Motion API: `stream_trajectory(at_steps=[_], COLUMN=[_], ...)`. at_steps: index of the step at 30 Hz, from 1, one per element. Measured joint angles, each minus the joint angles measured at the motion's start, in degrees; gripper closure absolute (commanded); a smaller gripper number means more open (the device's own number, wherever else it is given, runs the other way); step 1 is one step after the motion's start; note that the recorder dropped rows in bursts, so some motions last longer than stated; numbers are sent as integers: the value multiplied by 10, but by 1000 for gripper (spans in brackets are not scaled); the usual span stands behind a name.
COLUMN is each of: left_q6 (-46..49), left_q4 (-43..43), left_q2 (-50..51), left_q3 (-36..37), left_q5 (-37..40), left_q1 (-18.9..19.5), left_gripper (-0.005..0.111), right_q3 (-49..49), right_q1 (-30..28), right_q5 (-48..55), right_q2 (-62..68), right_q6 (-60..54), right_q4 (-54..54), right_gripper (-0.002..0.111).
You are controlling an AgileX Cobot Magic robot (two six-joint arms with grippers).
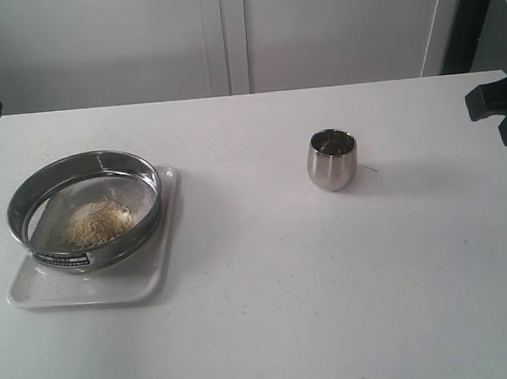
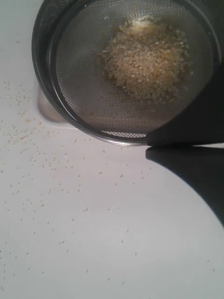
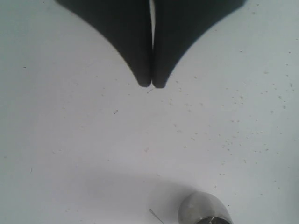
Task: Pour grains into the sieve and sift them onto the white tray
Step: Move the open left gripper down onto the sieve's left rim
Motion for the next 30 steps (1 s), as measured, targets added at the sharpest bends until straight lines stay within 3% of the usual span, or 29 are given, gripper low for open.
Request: stream_trajectory(at_steps=[5, 16, 24, 28, 30], left_q6=[-22, -49, -65, -64, -64], left_q4=[-1, 39, 91, 94, 103], left_q2=[14, 110, 143, 152, 153], left_q3=[-36, -186, -206, -206, -206], left_q5=[20, 187, 198, 197, 198], left_q1=[0, -15, -79, -86, -86], left_gripper=[107, 107, 107, 106, 101], right_q3=[0, 0, 0, 0, 0], right_q1=[0, 0, 0, 0, 0], right_q5=[0, 0, 0, 0, 0], right_q2=[0, 0, 0, 0, 0], right_q6=[0, 0, 0, 0, 0], right_q4=[0, 0, 0, 0, 0], right_gripper=[108, 108, 108, 108, 108])
